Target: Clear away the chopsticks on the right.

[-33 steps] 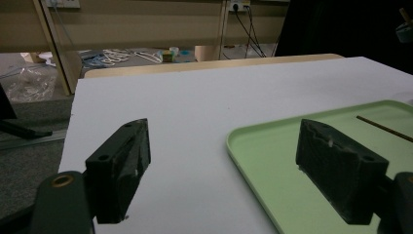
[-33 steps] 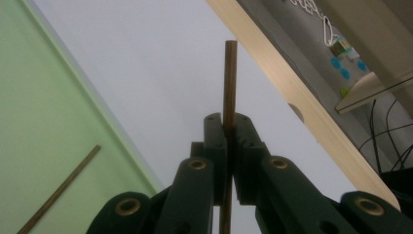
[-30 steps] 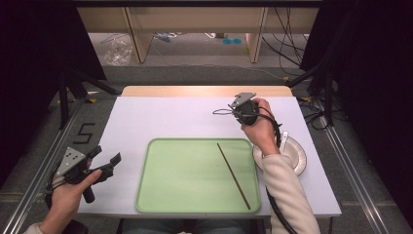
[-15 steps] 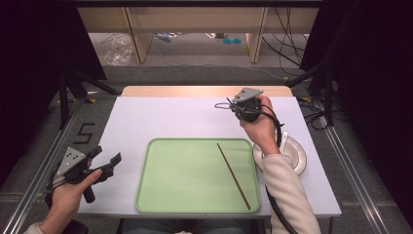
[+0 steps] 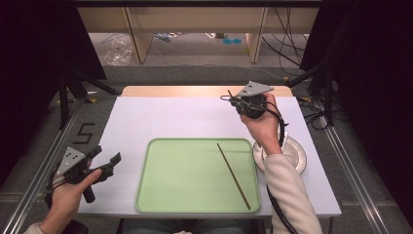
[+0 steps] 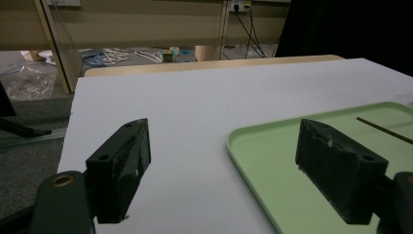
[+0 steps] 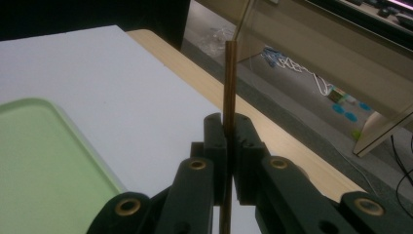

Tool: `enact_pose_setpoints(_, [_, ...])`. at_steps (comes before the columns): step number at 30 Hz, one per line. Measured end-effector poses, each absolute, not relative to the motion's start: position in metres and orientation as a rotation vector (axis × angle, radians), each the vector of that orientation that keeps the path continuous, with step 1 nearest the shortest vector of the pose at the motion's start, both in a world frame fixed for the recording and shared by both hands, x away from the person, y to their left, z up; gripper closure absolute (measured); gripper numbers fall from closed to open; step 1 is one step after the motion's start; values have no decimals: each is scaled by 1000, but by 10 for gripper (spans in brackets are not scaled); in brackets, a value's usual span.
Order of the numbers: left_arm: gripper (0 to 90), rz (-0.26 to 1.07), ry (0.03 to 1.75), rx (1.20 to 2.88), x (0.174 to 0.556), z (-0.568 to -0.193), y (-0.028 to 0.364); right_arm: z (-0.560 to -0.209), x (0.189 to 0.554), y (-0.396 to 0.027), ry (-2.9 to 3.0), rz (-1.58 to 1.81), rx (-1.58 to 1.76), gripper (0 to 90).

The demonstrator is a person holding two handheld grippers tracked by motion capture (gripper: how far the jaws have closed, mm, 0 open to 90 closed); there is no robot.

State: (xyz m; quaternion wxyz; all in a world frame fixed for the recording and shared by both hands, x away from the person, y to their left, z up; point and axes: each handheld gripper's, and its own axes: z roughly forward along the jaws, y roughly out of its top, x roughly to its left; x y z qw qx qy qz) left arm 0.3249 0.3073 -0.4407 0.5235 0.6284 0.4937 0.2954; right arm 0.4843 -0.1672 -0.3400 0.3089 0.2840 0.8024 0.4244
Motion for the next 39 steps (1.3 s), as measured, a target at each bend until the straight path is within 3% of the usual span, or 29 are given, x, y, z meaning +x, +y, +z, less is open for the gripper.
enact_pose_setpoints(22, [207,696,1183,1494,325,-441,308,-320,472,-164,2062,1361,774,875])
enact_pose_setpoints(39, [207,695,1175,1493,325,-440,308,-342,479,-155,2213,1308,1031,875])
